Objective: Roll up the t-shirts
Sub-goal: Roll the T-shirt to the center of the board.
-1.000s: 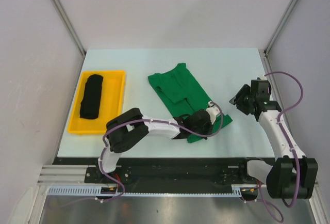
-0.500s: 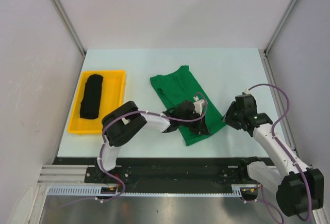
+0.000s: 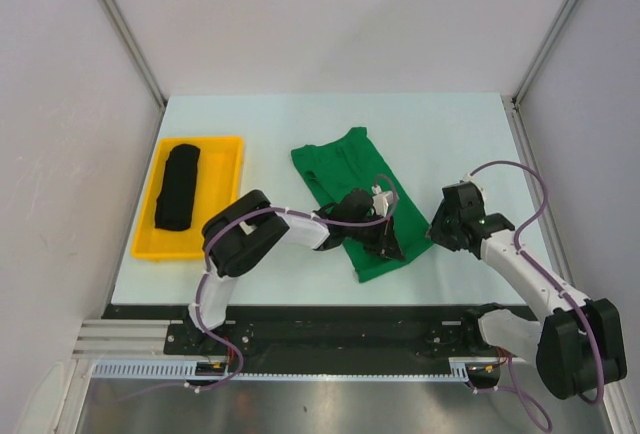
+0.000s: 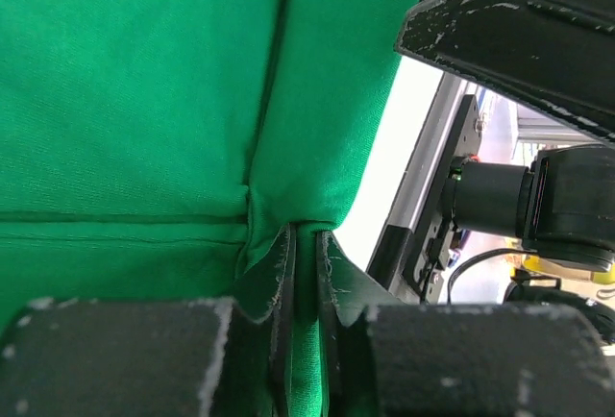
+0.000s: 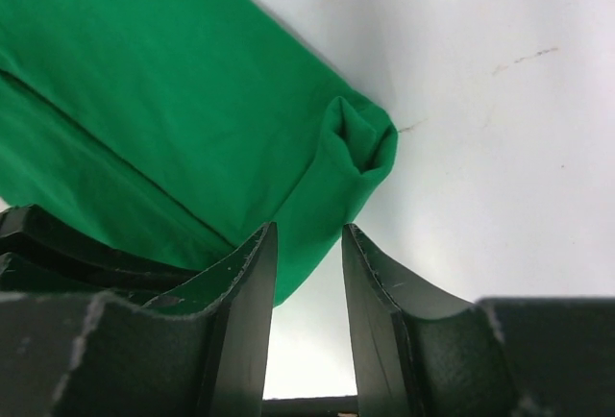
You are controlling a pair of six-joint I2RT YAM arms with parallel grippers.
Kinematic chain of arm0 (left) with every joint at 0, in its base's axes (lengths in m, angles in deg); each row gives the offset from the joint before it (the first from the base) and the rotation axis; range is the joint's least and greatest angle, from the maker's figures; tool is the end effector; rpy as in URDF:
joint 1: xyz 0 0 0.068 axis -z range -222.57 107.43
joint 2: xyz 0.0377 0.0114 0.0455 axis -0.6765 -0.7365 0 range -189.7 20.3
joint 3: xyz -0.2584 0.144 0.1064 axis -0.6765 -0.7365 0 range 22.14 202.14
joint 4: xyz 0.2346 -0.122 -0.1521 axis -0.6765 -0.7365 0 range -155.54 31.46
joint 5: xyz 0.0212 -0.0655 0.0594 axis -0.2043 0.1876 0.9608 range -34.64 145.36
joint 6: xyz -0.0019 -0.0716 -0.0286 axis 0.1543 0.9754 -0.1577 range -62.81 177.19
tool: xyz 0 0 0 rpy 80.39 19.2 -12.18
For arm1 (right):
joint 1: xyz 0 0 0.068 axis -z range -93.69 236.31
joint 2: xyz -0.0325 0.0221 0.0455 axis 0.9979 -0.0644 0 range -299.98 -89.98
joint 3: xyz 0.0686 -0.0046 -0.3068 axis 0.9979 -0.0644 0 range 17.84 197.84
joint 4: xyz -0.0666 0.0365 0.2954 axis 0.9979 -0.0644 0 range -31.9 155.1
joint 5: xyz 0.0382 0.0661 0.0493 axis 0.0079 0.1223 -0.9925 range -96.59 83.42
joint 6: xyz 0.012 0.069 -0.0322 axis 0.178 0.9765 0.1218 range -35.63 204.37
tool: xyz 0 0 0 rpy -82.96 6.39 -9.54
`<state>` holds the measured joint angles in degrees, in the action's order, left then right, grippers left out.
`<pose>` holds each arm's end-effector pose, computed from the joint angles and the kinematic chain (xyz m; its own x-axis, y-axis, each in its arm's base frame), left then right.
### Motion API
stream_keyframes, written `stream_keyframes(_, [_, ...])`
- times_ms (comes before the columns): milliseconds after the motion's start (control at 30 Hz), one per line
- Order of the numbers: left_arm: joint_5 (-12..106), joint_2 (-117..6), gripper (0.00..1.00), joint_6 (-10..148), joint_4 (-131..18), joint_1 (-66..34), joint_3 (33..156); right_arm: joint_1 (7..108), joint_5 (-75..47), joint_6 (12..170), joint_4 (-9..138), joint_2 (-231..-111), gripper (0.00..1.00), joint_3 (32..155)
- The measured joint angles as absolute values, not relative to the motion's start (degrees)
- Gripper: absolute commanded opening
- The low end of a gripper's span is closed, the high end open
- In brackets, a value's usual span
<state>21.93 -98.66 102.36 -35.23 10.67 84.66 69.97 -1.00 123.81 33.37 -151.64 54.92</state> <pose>0.2627 -0.4120 0.1021 -0.9006 0.2164 -0.3769 0.4340 0.4020 -0.8062 0.2333 0.0618 0.2013 -0.7615 0.4356 -0.4800 0.3310 0.8980 0.2898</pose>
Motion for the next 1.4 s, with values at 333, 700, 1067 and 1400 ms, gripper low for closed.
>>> stream_keyframes(333, [20.6,-99.5,0.15,102.3,-37.8,10.0,86.5,74.8,-1.1,123.2,35.8,-156.6,0.33,54.9])
stream_keyframes(700, [20.6,-99.6,0.26,101.9,-38.2,9.7,86.7,79.1,-4.6,123.2,37.7,-163.2,0.11,55.0])
stream_keyframes(1067, [21.3,-99.2,0.33,99.3,-38.9,9.7,86.6,79.8,-5.2,125.8,33.4,-168.0,0.00,59.5])
stream_keyframes(1400, [22.8,-96.3,0.40,96.6,-40.6,9.4,84.9,78.1,-0.7,130.1,25.1,-173.4,0.00,66.3])
